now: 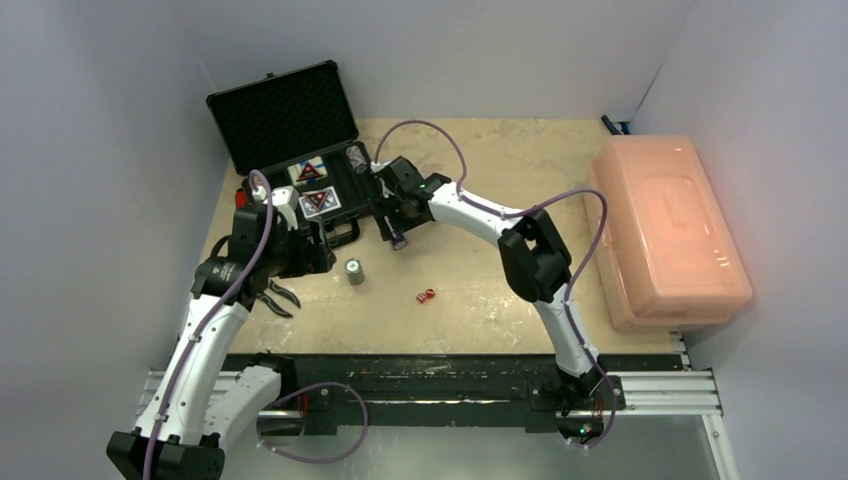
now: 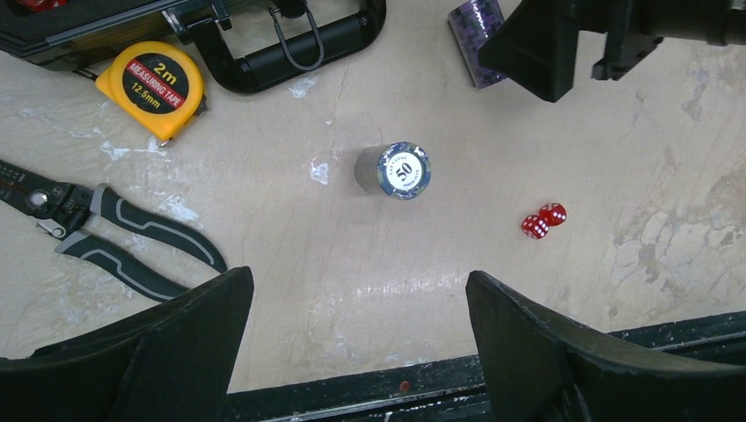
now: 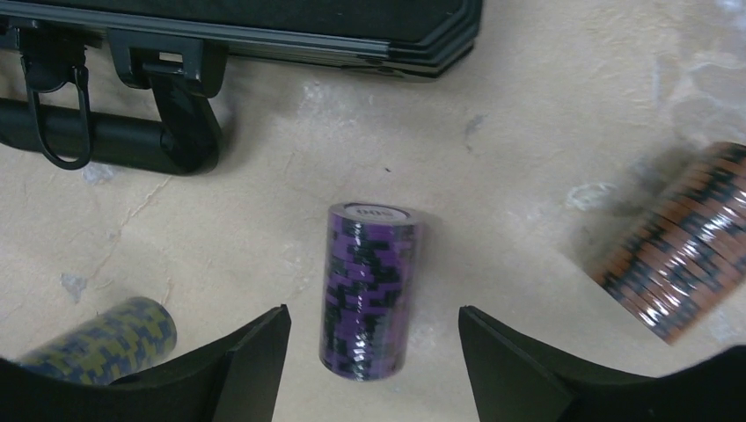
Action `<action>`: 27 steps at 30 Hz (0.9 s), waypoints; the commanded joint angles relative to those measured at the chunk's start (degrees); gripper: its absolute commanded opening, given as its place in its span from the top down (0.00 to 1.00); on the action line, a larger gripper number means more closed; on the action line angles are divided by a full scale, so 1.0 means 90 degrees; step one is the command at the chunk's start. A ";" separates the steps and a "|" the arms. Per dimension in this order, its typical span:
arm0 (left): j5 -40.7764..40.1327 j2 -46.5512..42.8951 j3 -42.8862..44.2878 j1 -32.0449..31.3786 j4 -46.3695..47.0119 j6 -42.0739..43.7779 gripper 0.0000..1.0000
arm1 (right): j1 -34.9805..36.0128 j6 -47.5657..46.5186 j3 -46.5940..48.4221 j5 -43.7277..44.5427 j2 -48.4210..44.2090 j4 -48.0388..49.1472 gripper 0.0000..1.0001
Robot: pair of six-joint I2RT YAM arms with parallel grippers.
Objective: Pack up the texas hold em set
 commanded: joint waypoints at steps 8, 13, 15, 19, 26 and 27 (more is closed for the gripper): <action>0.0177 -0.0204 0.0089 0.0015 0.0223 0.0201 0.10 | 0.0203 0.0092 0.0634 0.0430 0.0301 -0.0356 0.31; 0.0226 -0.0195 0.0098 0.0007 0.0235 0.0201 0.11 | 0.0237 0.0153 0.0435 0.0519 0.0249 -0.0368 0.30; 0.0235 -0.0195 0.0096 0.0003 0.0238 0.0198 0.11 | 0.0244 0.0154 0.0339 0.0559 0.0242 -0.0334 0.32; 0.0255 -0.0168 0.0098 -0.0024 0.0246 0.0211 0.11 | 0.0245 0.0163 0.0321 0.0631 0.0281 -0.0336 0.40; 0.0222 -0.0084 0.0099 -0.0036 0.0242 0.0239 0.12 | 0.0245 0.0159 0.0331 0.0624 0.0322 -0.0438 0.49; 0.0217 -0.0071 0.0098 -0.0036 0.0245 0.0248 0.12 | 0.0245 0.0152 0.0297 0.0622 0.0321 -0.0442 0.49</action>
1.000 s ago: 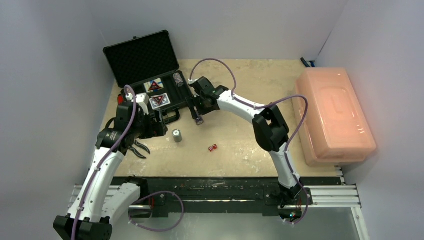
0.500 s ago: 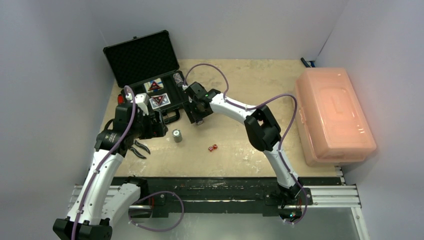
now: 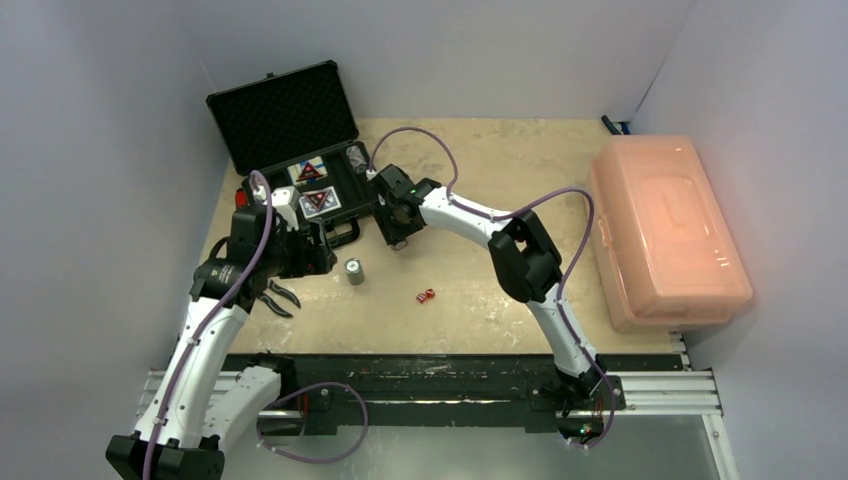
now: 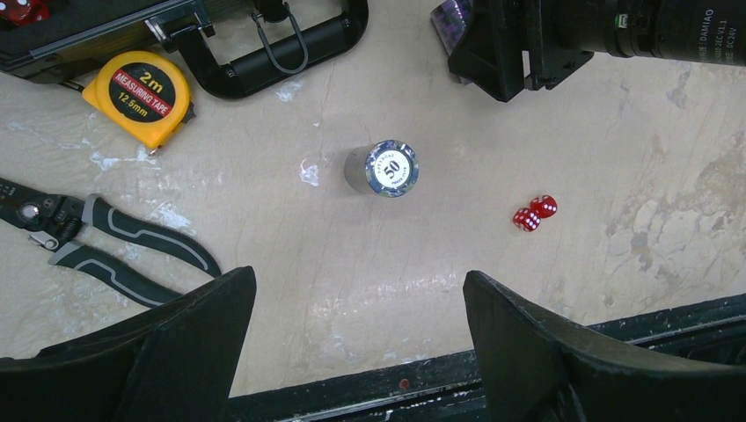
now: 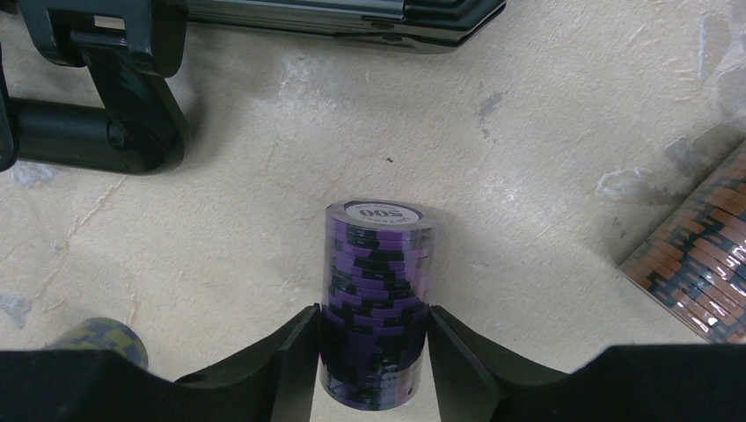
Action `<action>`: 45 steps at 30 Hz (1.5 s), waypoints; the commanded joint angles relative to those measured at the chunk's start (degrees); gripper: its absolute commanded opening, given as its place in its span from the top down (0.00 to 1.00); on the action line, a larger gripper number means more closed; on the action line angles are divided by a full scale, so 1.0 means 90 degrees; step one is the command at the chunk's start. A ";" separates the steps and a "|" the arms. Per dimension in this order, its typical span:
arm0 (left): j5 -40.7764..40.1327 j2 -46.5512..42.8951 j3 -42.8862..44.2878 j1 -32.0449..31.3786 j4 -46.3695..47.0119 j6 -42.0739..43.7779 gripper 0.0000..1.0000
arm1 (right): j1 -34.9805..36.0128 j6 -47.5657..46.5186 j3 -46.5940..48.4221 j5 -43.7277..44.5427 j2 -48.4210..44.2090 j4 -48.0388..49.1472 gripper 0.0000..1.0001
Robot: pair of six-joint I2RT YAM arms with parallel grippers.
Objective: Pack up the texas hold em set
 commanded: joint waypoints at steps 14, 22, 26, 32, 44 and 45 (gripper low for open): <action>-0.0044 0.0127 0.0106 -0.0027 0.0251 0.0205 0.13 | 0.0031 -0.0263 -0.0516 0.0180 -0.0391 0.0106 0.79; 0.0229 0.0203 0.0063 -0.0027 0.0420 0.0137 0.13 | 0.0031 -0.0365 -0.1024 -0.0126 -0.1013 0.0423 1.00; 0.0580 0.0171 0.0004 -0.0027 0.0588 -0.0029 0.13 | 0.0031 -0.0366 -0.1340 -0.0423 -0.1429 0.0658 1.00; 0.1352 0.0073 -0.0081 -0.0024 0.0925 -0.0601 0.13 | 0.0031 -0.0215 -0.1850 -0.0957 -0.2119 0.1028 1.00; 0.2556 -0.0141 -0.0612 -0.0027 0.2709 -0.2048 0.14 | 0.0011 0.0882 -0.2769 -0.3067 -0.3570 0.2426 1.00; 0.2619 -0.0153 -0.0662 -0.0027 0.2856 -0.2126 0.15 | 0.0011 0.0993 -0.2852 -0.3221 -0.3672 0.2573 1.00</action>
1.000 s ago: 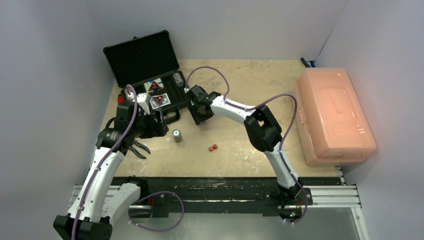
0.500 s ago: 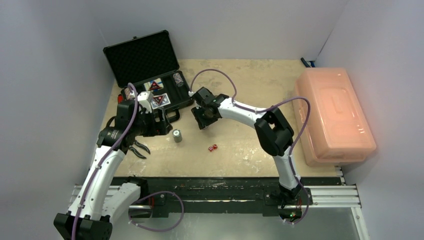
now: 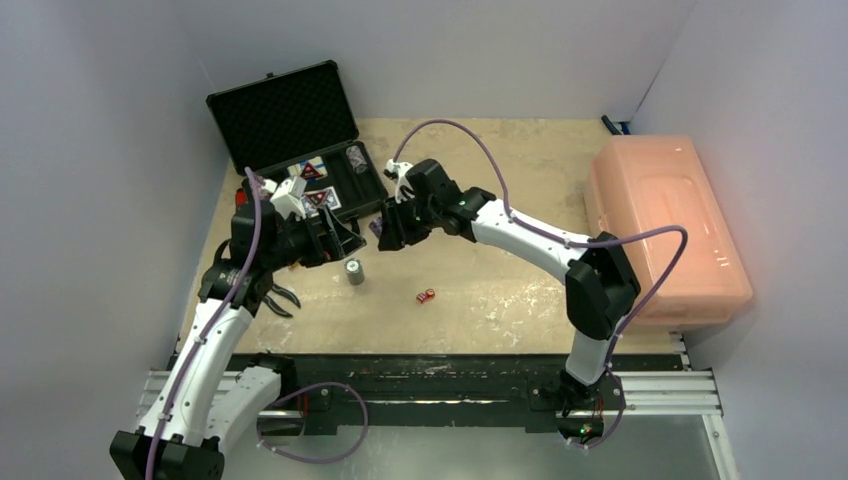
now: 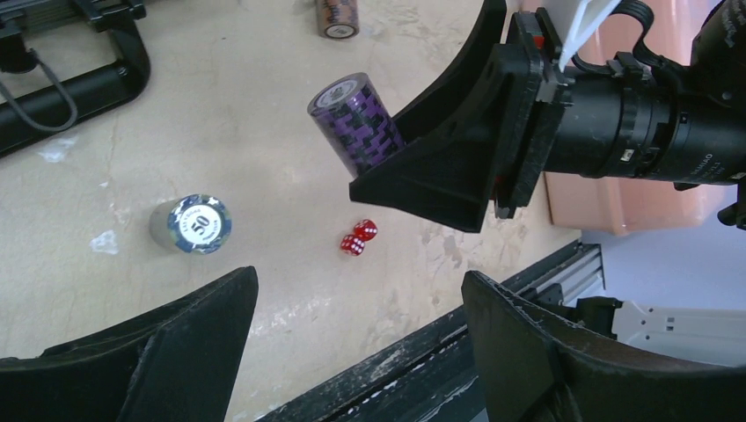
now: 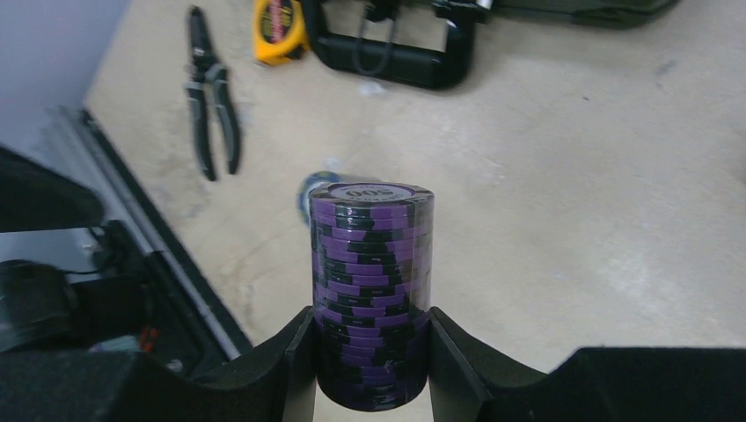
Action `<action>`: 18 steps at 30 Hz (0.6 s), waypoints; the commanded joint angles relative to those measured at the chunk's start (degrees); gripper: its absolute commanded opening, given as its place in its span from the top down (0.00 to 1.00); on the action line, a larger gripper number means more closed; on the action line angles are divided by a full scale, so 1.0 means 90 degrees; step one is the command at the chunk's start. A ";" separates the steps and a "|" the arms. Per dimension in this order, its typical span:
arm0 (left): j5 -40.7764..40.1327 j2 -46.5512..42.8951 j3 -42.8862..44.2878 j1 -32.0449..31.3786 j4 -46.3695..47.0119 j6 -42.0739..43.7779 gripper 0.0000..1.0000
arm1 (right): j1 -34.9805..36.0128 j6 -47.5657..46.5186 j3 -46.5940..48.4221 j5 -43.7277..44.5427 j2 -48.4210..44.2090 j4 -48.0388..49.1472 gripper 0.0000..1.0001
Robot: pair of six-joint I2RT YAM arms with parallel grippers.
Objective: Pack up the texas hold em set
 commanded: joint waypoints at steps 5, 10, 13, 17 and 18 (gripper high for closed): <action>0.0830 -0.0107 -0.0420 -0.0022 0.1756 -0.1082 0.20 | 0.0011 0.1101 -0.0449 -0.1613 -0.1074 0.1850 1.00; 0.0994 -0.0197 -0.0597 -0.0039 0.2467 -0.1435 0.24 | 0.0003 0.1386 -0.0573 -0.1876 -0.1315 0.2210 1.00; 0.1051 -0.0199 -0.0609 -0.0066 0.2639 -0.1438 0.25 | -0.0008 0.1516 -0.0583 -0.2010 -0.1400 0.2340 1.00; 0.1025 -0.0199 -0.0682 -0.0090 0.2786 -0.1537 0.28 | -0.0021 0.1635 -0.0624 -0.2181 -0.1466 0.2476 1.00; 0.1024 -0.0205 -0.0724 -0.0104 0.2894 -0.1598 0.29 | -0.0027 0.1663 -0.0643 -0.2226 -0.1495 0.2525 1.00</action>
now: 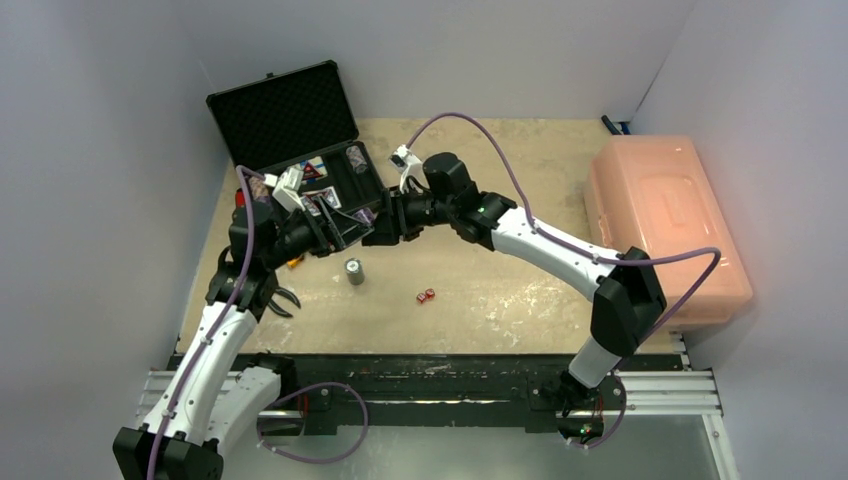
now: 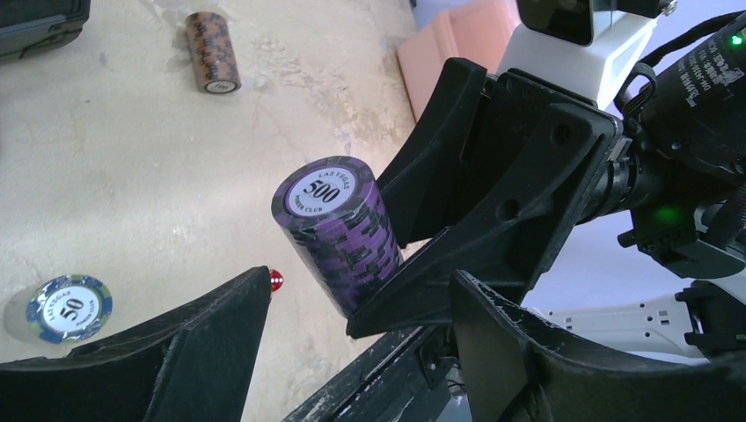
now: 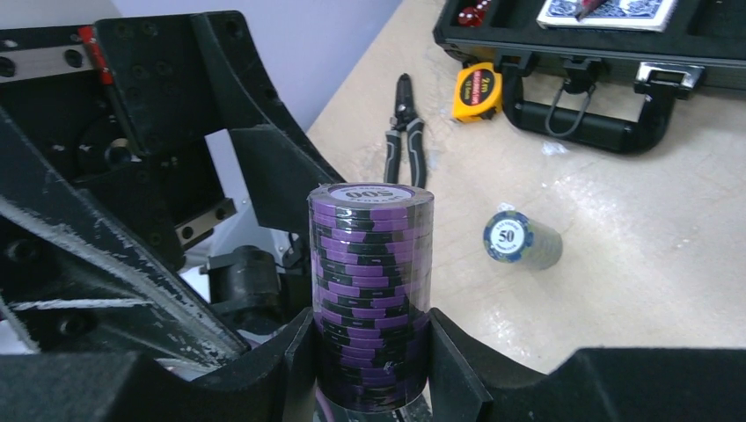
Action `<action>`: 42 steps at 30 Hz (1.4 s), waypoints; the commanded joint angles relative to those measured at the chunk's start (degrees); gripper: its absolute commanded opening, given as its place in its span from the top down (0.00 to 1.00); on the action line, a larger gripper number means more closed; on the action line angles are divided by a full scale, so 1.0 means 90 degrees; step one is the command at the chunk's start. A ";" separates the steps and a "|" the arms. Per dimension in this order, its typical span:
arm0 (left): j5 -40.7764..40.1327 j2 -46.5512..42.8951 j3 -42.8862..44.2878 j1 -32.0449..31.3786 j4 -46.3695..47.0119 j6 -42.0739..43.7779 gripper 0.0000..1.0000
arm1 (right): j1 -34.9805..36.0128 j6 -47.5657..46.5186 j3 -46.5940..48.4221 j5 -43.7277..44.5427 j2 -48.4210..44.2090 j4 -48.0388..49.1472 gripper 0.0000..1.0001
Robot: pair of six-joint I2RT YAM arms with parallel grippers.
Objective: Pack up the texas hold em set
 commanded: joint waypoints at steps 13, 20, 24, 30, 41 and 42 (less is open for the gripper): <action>-0.0693 -0.0645 -0.0391 -0.0159 0.1136 -0.0815 0.33 | -0.0031 0.0539 -0.0311 -0.0637 -0.0798 0.1325 1.00; -0.0736 -0.0578 -0.0450 -0.0232 0.1115 -0.0804 0.37 | -0.0025 0.0605 -0.0309 -0.0645 -0.0830 0.1444 1.00; -0.0888 -0.0488 -0.0404 -0.0513 0.1154 -0.0708 0.37 | -0.0025 0.0671 -0.0333 -0.0675 -0.0797 0.1510 1.00; -0.1274 -0.0244 -0.0229 -0.1015 0.1155 -0.0588 0.43 | -0.0025 0.0742 -0.0427 -0.0656 -0.0842 0.1625 1.00; -0.1819 -0.0230 -0.0284 -0.1126 0.1492 -0.0890 0.58 | -0.0025 0.0754 -0.0462 -0.0581 -0.0902 0.1661 1.00; -0.1822 -0.0230 -0.0284 -0.1128 0.1484 -0.0889 0.61 | -0.0025 0.0742 -0.0462 -0.0571 -0.0902 0.1660 1.00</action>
